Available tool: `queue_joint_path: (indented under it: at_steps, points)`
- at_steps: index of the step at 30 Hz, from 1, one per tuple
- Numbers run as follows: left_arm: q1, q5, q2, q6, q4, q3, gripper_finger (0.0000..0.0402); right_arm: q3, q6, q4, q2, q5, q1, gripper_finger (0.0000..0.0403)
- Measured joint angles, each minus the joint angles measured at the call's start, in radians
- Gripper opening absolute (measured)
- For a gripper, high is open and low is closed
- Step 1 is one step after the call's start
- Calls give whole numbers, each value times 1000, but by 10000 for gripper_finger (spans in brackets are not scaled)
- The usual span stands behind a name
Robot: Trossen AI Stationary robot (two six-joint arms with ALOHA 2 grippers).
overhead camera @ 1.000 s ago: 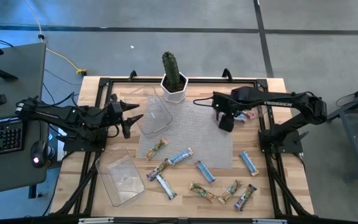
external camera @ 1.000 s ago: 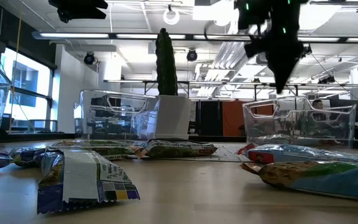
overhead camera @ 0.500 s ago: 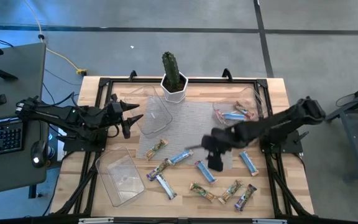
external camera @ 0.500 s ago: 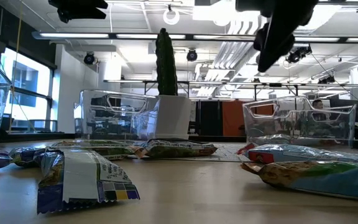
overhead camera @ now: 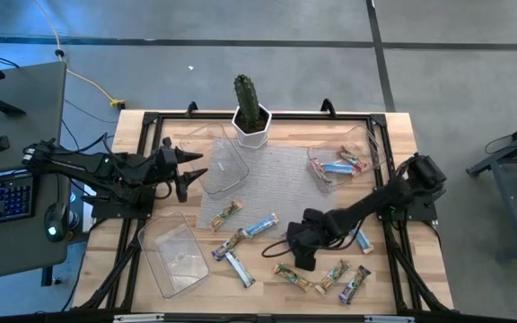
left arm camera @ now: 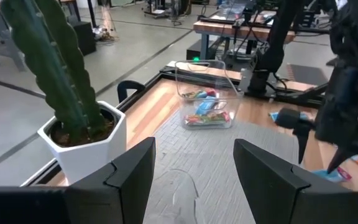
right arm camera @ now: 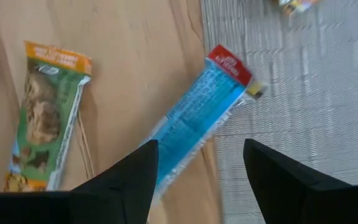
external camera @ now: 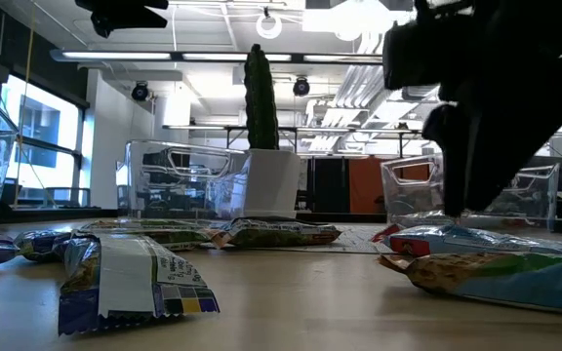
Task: Pick and place Granola Bars by type
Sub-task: Put the red granola bar into the top right transparent bin
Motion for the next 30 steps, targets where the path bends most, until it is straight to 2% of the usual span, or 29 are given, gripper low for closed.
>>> queue_joint_path:
  at_steps: [3,8,21,25,30]
  points:
    - [0,-2,0,-5,0,0,213,0,68,18,19,-24,21,220]
    - [0,-3,0,-5,0,0,213,0,168,41,21,-6,69,220]
    - [0,-3,0,-5,-2,0,213,7,204,40,125,73,122,218]
    - [0,-3,0,-6,-2,0,213,7,189,-12,131,108,131,198]
    - [0,-3,0,-6,-2,0,213,6,189,-36,132,101,134,146]
